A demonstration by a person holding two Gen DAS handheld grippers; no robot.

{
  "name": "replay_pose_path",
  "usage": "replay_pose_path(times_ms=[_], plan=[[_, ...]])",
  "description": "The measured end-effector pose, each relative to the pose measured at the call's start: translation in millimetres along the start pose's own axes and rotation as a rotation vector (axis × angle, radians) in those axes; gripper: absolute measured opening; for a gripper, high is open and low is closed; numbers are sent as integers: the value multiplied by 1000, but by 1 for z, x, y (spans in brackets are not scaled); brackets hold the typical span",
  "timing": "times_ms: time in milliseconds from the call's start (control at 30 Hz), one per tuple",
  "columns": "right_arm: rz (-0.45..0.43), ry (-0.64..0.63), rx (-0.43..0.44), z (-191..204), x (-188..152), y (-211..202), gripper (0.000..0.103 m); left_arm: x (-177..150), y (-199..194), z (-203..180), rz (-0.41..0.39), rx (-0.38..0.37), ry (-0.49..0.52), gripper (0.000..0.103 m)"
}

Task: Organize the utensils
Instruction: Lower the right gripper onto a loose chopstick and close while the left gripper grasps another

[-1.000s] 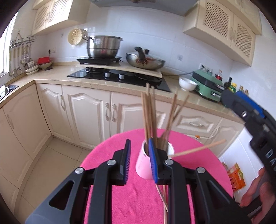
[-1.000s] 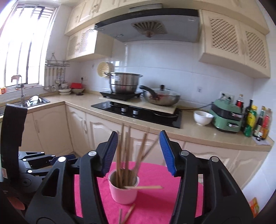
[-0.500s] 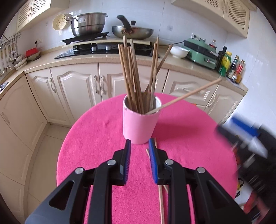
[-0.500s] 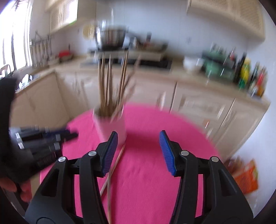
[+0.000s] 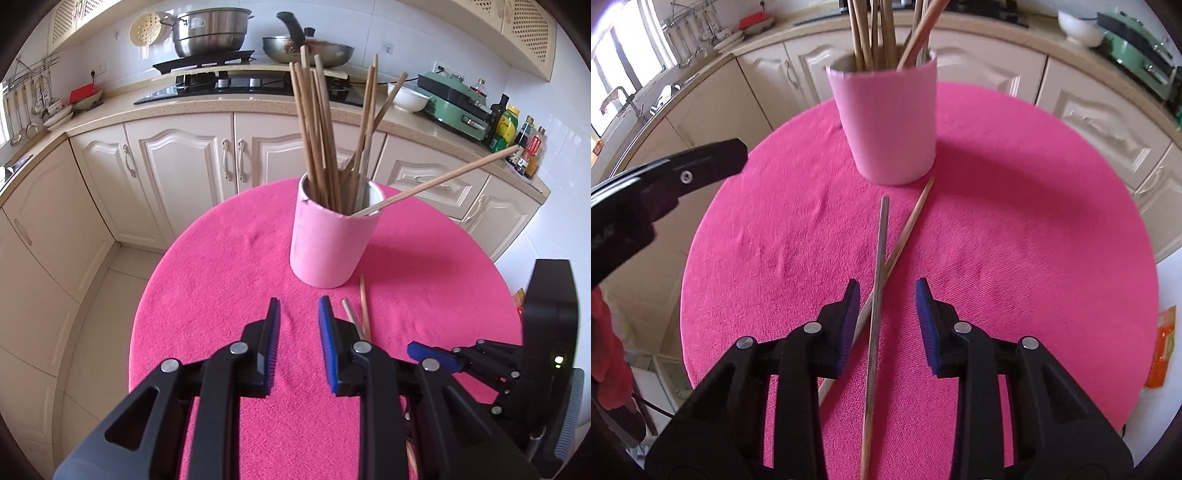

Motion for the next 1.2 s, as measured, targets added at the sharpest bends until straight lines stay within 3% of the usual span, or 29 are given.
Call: replay_pose_path(times_ms=[167, 267, 300, 500, 900, 1200], plan=[[62, 24, 50, -1, -5, 18, 28, -4, 9, 3, 25, 9, -6, 21], [97, 30, 73, -4, -9, 25, 17, -7, 16, 1, 46, 10, -11, 21], [107, 33, 84, -5, -10, 28, 8, -8, 18, 0, 55, 10, -10, 21], [89, 73, 88, -22, -8, 21, 7, -14, 39, -14, 121, -13, 7, 21], [78, 156, 54, -71, -4, 14, 7, -40, 112, -68, 340, -59, 103, 21], [124, 156, 77, -75, -6, 20, 7, -35, 129, -81, 355, -32, 142, 21]])
Point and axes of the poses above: each gripper's, at about its wrist camera, not at the fingertips, and y roughly the way its jaws point, z to its left, x to its top, the point moved 7 cm from there along y, roughly the way its jaws point, and after that the axes turned 5 degrees about -y, right-handed, at the moved point
